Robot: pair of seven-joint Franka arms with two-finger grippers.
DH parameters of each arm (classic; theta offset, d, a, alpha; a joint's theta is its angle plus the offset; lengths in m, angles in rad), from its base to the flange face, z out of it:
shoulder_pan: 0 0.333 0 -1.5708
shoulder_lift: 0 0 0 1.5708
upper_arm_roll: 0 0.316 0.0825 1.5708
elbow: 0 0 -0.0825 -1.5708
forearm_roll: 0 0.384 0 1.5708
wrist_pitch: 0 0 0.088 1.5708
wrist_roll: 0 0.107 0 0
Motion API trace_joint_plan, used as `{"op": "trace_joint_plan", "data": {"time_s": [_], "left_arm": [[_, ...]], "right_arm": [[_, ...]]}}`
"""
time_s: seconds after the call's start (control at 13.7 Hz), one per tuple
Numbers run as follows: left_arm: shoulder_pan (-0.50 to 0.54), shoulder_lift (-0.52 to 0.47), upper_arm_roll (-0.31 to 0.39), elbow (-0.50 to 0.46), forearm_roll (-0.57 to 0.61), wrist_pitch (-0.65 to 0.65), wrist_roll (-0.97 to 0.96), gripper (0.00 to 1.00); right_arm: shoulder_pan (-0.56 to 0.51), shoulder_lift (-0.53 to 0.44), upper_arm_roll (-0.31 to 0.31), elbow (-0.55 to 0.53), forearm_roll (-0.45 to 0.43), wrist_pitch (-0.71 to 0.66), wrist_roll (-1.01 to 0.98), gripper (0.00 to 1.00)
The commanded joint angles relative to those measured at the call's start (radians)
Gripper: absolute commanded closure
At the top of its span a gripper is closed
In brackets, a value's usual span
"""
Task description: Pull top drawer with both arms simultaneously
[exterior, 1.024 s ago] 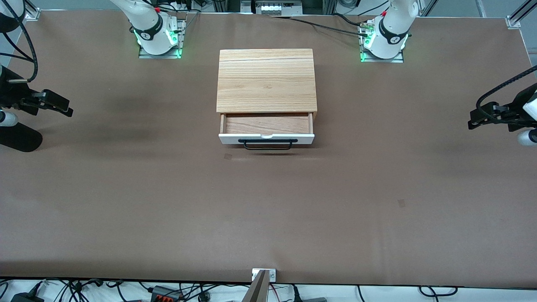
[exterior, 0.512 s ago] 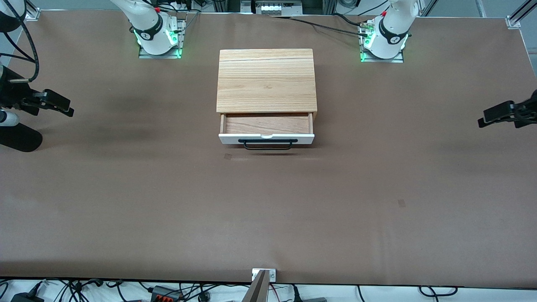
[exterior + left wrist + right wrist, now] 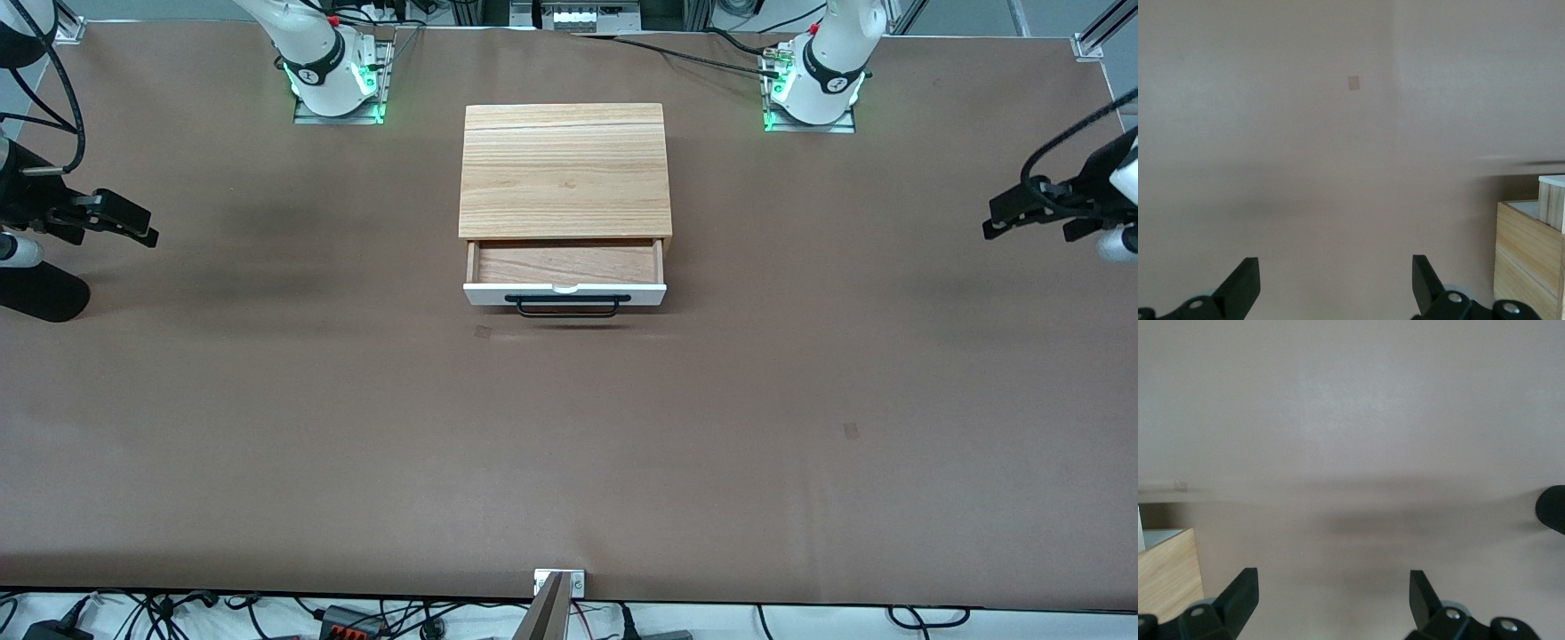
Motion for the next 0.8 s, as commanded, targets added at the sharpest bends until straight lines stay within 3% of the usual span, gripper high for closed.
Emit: {"op": "trace_joint_plan", "data": {"time_s": [0.0, 0.29, 0.73], "left_arm": [[-0.052, -0.037, 0.045, -0.045, -0.012, -0.024, 0.01, 0.0], [-0.057, -0.033, 0.061, -0.046, -0.081, -0.046, -0.001, 0.0], [-0.048, -0.02, 0.061, -0.04, -0.073, -0.031, 0.01, 0.0]], "right_arm": [[-0.021, -0.008, 0.022, -0.01, -0.013, 0.023, -0.001, 0.0], [-0.018, -0.011, 0.023, -0.014, -0.013, 0.017, -0.004, 0.0], [-0.01, -0.008, 0.025, -0.005, -0.013, 0.025, -0.012, 0.0]]}}
